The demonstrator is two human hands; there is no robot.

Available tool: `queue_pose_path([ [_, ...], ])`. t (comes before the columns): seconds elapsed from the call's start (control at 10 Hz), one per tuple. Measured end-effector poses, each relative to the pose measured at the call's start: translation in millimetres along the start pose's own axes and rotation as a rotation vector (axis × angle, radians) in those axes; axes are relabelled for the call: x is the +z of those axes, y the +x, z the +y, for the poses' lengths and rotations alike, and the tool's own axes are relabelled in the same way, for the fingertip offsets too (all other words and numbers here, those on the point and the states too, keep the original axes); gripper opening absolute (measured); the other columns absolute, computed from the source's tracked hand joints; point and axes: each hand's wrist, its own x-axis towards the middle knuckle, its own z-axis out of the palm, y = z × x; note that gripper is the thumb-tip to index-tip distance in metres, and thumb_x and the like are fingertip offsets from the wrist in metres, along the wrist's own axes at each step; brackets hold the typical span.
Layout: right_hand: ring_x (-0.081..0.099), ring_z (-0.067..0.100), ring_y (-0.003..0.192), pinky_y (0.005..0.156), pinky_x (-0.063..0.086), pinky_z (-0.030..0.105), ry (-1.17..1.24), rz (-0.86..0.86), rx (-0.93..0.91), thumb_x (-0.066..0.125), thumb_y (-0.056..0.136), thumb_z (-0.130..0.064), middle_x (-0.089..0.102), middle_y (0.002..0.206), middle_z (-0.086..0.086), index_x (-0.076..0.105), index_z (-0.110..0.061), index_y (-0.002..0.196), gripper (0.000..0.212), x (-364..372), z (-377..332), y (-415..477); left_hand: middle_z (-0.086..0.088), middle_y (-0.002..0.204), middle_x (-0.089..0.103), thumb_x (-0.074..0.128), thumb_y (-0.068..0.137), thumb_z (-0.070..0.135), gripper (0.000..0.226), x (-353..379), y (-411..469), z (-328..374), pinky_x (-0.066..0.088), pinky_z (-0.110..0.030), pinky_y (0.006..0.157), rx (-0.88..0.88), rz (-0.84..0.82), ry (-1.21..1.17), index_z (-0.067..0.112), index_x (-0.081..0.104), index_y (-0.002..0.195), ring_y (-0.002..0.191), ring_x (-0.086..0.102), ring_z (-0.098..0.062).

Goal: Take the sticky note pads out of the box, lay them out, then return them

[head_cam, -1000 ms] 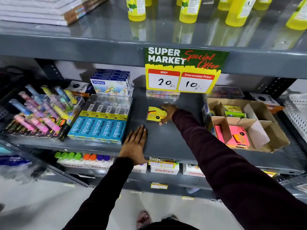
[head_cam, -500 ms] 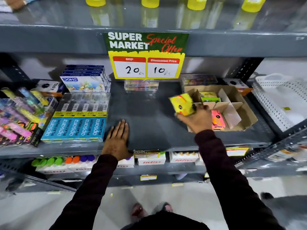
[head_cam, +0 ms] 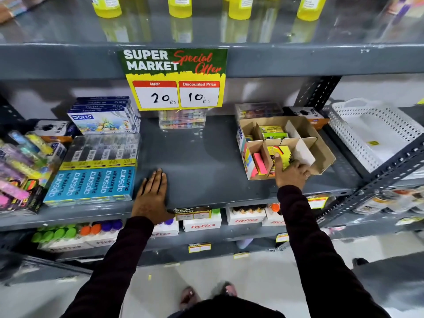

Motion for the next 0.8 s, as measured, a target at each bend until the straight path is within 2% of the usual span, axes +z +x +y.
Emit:
queue_pose_path([
  [0.2,0.022,0.04,0.142,0.118,0.019,0.045,0.035,0.008,-0.056,0.038,0.098,-0.042,0.021,0.154,0.028,0.014,0.008,0.146,0.074,9.0,-0.8,-7.2,-0.023,0.15,0.018,0.081,0.046,0.052,0.127,-0.2,0.6,0.3,0.015,-0.05,0.113,-0.004,0.0,0.001,-0.003,0.016,0.141,0.138,0.016,-0.034],
  [0.3,0.02,0.039,0.143,0.118,0.02,0.046,0.012,0.001,-0.067,0.039,0.097,-0.043,0.02,0.155,0.027,0.013,0.008,0.146,0.075,6.3,-0.7,-8.3,-0.023,0.151,0.017,0.08,0.046,0.053,0.128,-1.3,0.6,0.6,0.012,-0.049,0.113,-0.007,-0.01,0.011,-0.003,0.015,0.141,0.139,0.014,-0.034],
  [0.4,0.022,0.041,0.142,0.116,0.022,0.048,-0.014,0.027,-0.074,0.037,0.096,-0.046,0.024,0.153,0.027,0.018,0.007,0.146,0.075,3.5,-1.1,-11.5,-0.023,0.152,0.012,0.079,0.05,0.053,0.128,-1.9,0.5,1.9,0.008,-0.049,0.114,-0.01,-0.021,0.015,-0.002,0.01,0.142,0.14,0.008,-0.033],
  [0.5,0.036,0.046,0.13,0.105,0.037,0.053,-0.044,0.189,-0.172,0.026,0.089,-0.051,0.04,0.139,0.032,0.035,0.006,0.138,0.076,-1.5,-9.4,-25.5,-0.021,0.154,-0.005,0.075,0.06,0.051,0.126,-10.9,3.9,7.6,0.0,-0.048,0.114,-0.059,-0.129,0.05,-0.001,-0.005,0.142,0.14,-0.007,-0.031],
  [0.6,0.043,0.047,0.12,0.098,0.042,0.052,-0.027,0.271,-0.309,0.034,0.088,-0.045,0.047,0.128,0.033,0.047,0.005,0.128,0.065,-7.3,-21.1,-41.9,-0.021,0.154,-0.006,0.077,0.064,0.045,0.124,-24.7,8.1,14.7,0.004,-0.049,0.113,-0.101,-0.268,0.152,-0.002,-0.007,0.141,0.14,-0.004,-0.031],
  [0.7,0.051,0.044,0.109,0.096,0.042,0.046,0.044,0.209,-0.483,0.045,0.088,-0.033,0.057,0.116,0.03,0.059,0.002,0.112,0.045,-15.7,-57.4,-58.2,-0.017,0.145,0.034,0.08,0.066,0.033,0.089,-71.8,19.7,37.2,0.029,-0.042,0.105,-0.058,-0.355,0.148,0.004,0.032,0.135,0.132,0.031,-0.03],
  [0.8,0.062,0.04,0.095,0.084,0.05,0.04,0.078,0.064,-0.594,0.045,0.088,-0.036,0.069,0.1,0.023,0.066,-0.006,0.097,0.038,-20.6,-78.9,-65.6,-0.014,0.126,0.055,0.078,0.07,0.03,0.058,-97.4,29.8,47.5,0.043,-0.037,0.088,0.016,-0.33,0.106,0.007,0.051,0.116,0.115,0.05,-0.031],
])
